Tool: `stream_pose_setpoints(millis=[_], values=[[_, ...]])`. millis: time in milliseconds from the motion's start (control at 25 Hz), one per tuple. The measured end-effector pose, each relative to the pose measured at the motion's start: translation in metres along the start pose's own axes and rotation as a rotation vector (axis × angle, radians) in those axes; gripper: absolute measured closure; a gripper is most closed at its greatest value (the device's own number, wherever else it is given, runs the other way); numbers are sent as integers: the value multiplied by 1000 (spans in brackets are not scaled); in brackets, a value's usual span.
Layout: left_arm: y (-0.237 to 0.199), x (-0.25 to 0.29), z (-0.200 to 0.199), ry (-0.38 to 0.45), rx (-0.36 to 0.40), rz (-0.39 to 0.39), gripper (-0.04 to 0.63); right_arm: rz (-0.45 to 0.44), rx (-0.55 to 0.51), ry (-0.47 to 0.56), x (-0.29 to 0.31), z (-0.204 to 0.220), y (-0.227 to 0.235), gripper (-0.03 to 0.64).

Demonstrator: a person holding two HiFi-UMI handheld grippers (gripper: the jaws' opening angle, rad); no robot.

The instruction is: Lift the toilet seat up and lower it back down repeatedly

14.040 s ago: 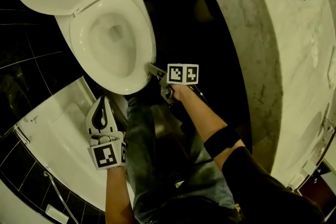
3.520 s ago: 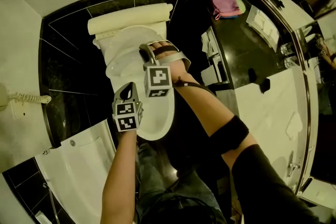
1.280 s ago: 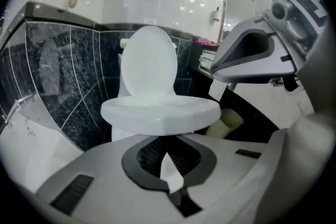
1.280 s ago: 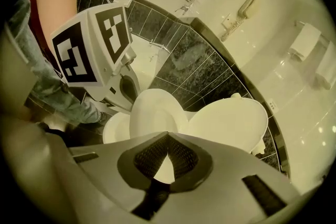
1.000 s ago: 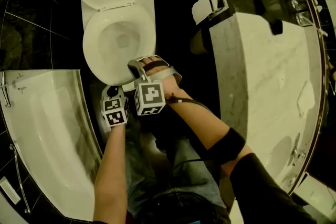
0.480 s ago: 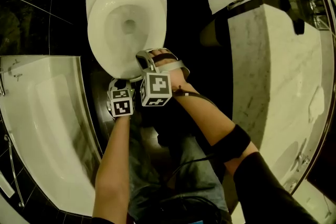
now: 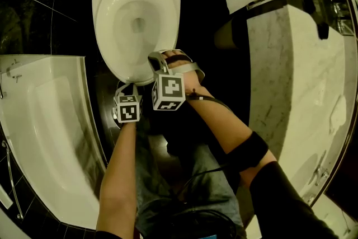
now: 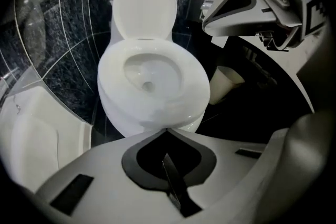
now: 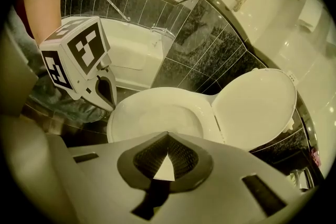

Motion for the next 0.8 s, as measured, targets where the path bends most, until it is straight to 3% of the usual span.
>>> stream_pose_setpoints(millis=[440, 800], values=[[3, -29, -33, 94, 5, 2, 607, 10, -7, -18, -13, -4, 12, 598], [39, -150, -99, 197, 88, -53, 606, 46, 57, 13, -102, -52, 77, 598]])
Point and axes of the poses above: the fingertips, and each gripper's own axes: x forward along the fingers, y to its right, z out of its underside, the point moved 8 cm from there along -x, backward along the fingers, and after that the axes turned 11 degrees about z, right-handed, at the moved point
